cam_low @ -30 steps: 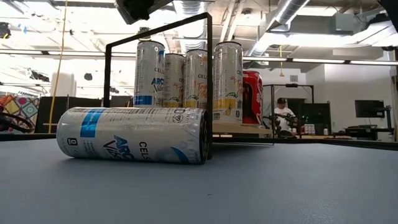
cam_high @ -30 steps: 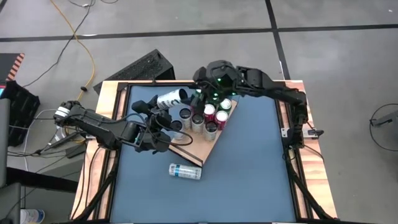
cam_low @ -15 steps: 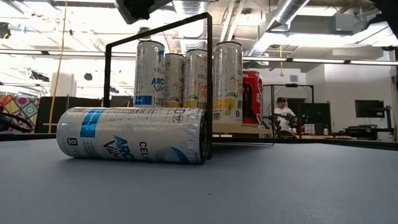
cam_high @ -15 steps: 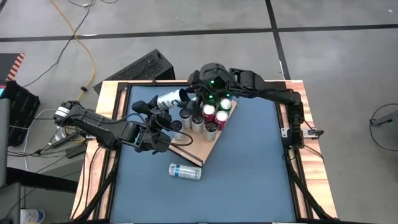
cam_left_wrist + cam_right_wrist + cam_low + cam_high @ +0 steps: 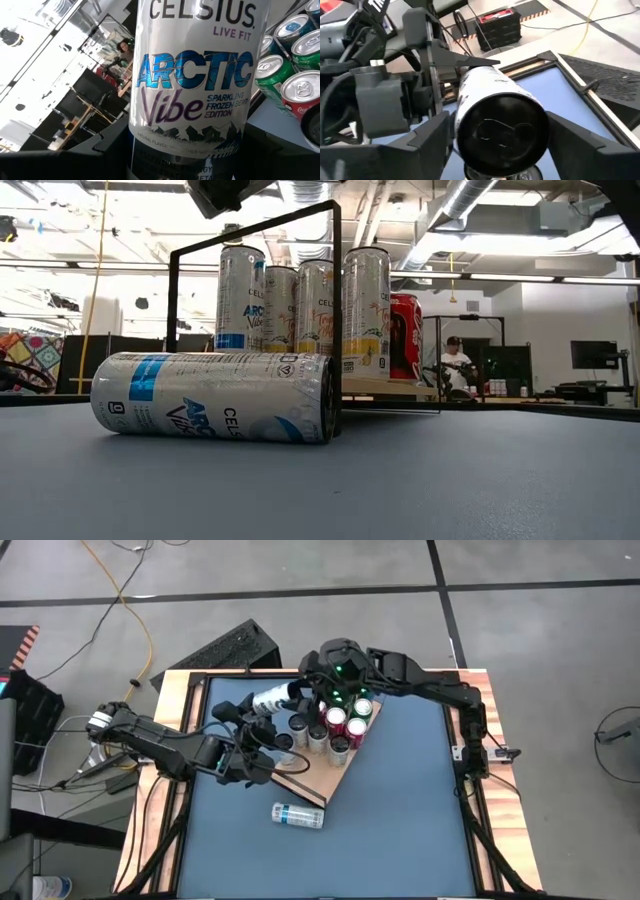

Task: Place canned beverage on shelf
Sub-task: Put left white blue soda can on the shelf aligned with the other white blue soda can

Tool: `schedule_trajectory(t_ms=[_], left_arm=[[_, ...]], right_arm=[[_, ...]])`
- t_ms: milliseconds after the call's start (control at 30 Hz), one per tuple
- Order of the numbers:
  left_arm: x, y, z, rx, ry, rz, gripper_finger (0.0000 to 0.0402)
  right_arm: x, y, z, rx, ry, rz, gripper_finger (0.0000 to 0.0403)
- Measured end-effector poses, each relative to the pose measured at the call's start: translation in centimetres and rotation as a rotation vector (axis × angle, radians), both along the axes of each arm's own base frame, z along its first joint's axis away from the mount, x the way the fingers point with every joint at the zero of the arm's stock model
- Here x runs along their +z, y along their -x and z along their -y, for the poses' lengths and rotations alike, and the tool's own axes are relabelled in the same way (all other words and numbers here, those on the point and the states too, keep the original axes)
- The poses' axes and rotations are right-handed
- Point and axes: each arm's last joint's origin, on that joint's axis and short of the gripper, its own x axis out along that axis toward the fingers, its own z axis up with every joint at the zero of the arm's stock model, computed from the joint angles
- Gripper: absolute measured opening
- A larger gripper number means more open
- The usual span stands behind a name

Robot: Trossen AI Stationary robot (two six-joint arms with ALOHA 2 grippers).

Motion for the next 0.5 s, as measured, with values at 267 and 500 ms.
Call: schedule_trajectory(t_ms=[267,500], left_arm=[[0.05,-0.03,0.00,0.001,0.001,0.006,0.0238],[0.04,-0.03,0.01,0.002,0.001,0.006,0.0238]], right_arm=[[0.05,-0.02,0.08,0.014,0.002,0.006,0.0231],[0.04,-0.03,-0.09,0.018,0.002,0.005,0.0211]])
